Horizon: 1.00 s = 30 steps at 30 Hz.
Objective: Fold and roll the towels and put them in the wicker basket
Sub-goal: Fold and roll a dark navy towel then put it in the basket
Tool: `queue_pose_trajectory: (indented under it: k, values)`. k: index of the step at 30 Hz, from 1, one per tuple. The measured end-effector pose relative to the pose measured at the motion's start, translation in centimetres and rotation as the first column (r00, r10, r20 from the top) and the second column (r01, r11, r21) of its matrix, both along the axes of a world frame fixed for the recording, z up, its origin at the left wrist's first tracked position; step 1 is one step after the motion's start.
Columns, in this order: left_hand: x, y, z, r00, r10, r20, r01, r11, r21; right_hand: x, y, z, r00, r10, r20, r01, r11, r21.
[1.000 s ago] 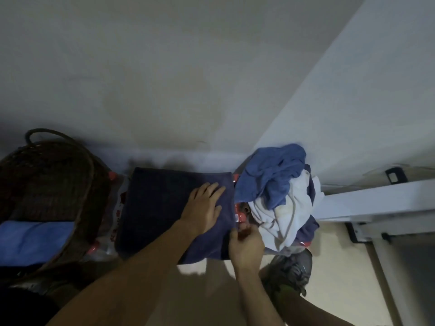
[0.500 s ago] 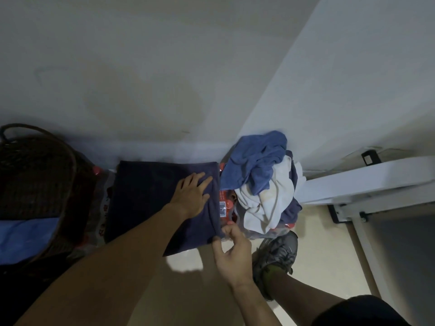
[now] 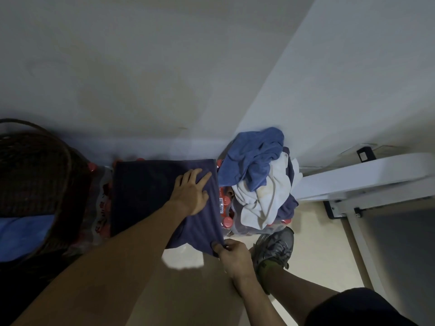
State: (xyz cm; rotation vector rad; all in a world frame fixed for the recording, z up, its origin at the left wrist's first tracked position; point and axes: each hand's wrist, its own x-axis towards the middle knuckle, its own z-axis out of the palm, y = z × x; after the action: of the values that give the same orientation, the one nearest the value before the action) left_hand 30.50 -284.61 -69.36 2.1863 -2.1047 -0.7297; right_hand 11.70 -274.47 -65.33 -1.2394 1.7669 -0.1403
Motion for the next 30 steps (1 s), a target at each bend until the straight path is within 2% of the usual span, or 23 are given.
queue_pose_trajectory:
  k: [2,3,6,8,11,12,15,17,20,22,24,26,27,29,30]
  values:
    - [-0.4,0.5,-0.3,0.999,-0.005,0.032,0.006,0.999,-0.034,-0.4,0.2,-0.7,0.994,-0.103,0.025,0.104,0.990,-0.098]
    - [-0.5,0.7,-0.4,0.999,-0.004,0.043,0.006,0.999,-0.050,-0.5,0.4,-0.8,0.989,-0.138,0.052,0.142,0.986,-0.090]
    - [-0.2,0.8,-0.3,1.000,-0.023,0.017,0.025,0.995,-0.093,-0.4,0.7,-0.8,0.920,-0.311,0.239,0.280,0.947,0.155]
    - [0.6,1.2,0.5,0.995,-0.028,-0.095,0.014,0.989,-0.150,-0.4,0.6,-1.0,0.841,-0.454,0.294,0.395,0.887,0.240]
    - [2.4,3.3,2.2,0.956,0.104,-0.273,-0.200,0.914,-0.354,-0.4,0.1,-1.0,0.770,-0.556,0.312,0.489,0.829,0.270]
    - [3.1,4.2,2.8,0.932,0.184,-0.312,-0.306,0.861,-0.406,-0.3,-0.1,-1.0,0.763,-0.555,0.332,0.478,0.829,0.288]
    - [4.8,7.4,4.3,0.824,0.433,-0.365,-0.565,0.677,-0.472,0.0,-0.5,-0.7,0.814,-0.448,0.369,0.337,0.883,0.327]
    - [5.3,10.1,4.6,0.695,0.593,-0.407,-0.718,0.539,-0.441,0.1,-0.6,-0.6,0.819,-0.431,0.380,0.335,0.895,0.294]
    - [4.8,14.8,4.3,0.351,0.816,-0.459,-0.936,0.287,-0.205,-0.1,-0.8,-0.4,0.786,-0.464,0.408,0.383,0.884,0.267]
    - [4.4,17.6,3.4,0.164,0.902,-0.400,-0.986,0.165,-0.033,-0.4,-0.7,-0.2,0.756,-0.495,0.428,0.407,0.868,0.285]
    - [4.3,19.6,2.2,0.037,0.920,-0.390,-0.970,0.126,0.206,-0.5,-0.7,0.1,0.737,-0.502,0.453,0.415,0.865,0.284]
    - [4.6,20.2,1.5,-0.126,0.840,-0.528,-0.875,0.157,0.458,-0.4,-0.5,0.6,0.749,-0.474,0.463,0.387,0.880,0.274]
    - [5.0,20.2,1.4,-0.210,0.793,-0.573,-0.834,0.161,0.528,-0.3,-0.4,0.8,0.752,-0.462,0.470,0.372,0.886,0.276]
    - [6.1,19.6,1.5,-0.376,0.743,-0.554,-0.736,0.124,0.666,-0.2,-0.4,1.1,0.759,-0.442,0.479,0.349,0.896,0.275]
    - [6.7,19.6,1.4,-0.418,0.743,-0.522,-0.678,0.127,0.724,-0.1,-0.5,1.2,0.769,-0.428,0.475,0.334,0.902,0.272]
